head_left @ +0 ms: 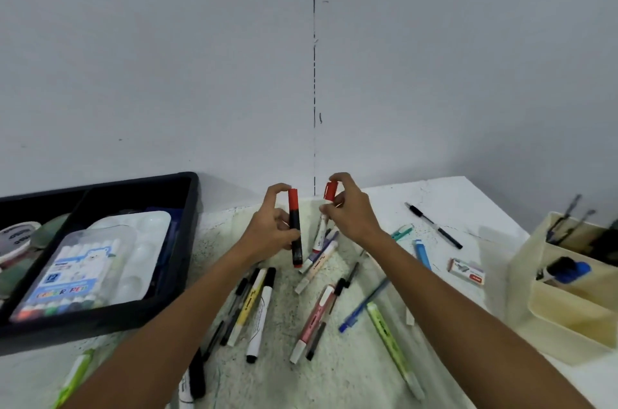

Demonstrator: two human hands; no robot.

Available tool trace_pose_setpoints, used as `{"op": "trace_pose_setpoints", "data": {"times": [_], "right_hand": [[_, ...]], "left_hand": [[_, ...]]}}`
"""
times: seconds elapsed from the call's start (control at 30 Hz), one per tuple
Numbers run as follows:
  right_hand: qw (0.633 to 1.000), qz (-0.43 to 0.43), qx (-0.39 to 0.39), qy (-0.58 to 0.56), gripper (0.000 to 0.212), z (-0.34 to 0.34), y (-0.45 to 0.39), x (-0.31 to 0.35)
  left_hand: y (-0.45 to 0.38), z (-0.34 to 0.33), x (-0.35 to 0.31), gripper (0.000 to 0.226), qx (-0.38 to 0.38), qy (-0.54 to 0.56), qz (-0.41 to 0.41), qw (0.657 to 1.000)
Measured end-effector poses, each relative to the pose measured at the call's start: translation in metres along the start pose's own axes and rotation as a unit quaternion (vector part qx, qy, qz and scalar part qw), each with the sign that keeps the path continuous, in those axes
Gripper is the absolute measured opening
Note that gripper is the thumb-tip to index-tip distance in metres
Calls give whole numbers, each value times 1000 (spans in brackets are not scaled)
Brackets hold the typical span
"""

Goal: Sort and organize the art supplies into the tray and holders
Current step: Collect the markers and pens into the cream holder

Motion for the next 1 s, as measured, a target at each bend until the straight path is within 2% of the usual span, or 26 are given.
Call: {"op": "trace_pose_setpoints", "data": {"times": [0.13,0.43,0.57,0.67,0.83,1.0], "right_hand": [[999,42,-29,18,43,47,37,26],[975,81,-182,94,32,185,138,56],[954,89,-248,141,32,241,173,61],[942,76,-281,167,40,277,195,60],[922,69,-317,212,37,319,227,61],[918,42,-315,238,33,335,239,43]], "left_hand": [[8,-36,-36,59,26,41,-41,998],[43,-157,-150,40,127,76,-167,975],[68,-206,-198,44,163,80,-227,957],[82,-234,-224,51,175,77,-264,945],[102,-266,-253,42,178,64,-336,923],[110,-288,-258,41,170,19,-384,907]]}}
Point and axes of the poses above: each hand's wrist, its own y-axis away from the middle knuckle, its own z-axis out of the back of the hand, x = y × z, the point moved 9 cm from there along -y, towards the middle knuckle, and after that the axes turned 8 degrees about z, right-handed, at the moved point
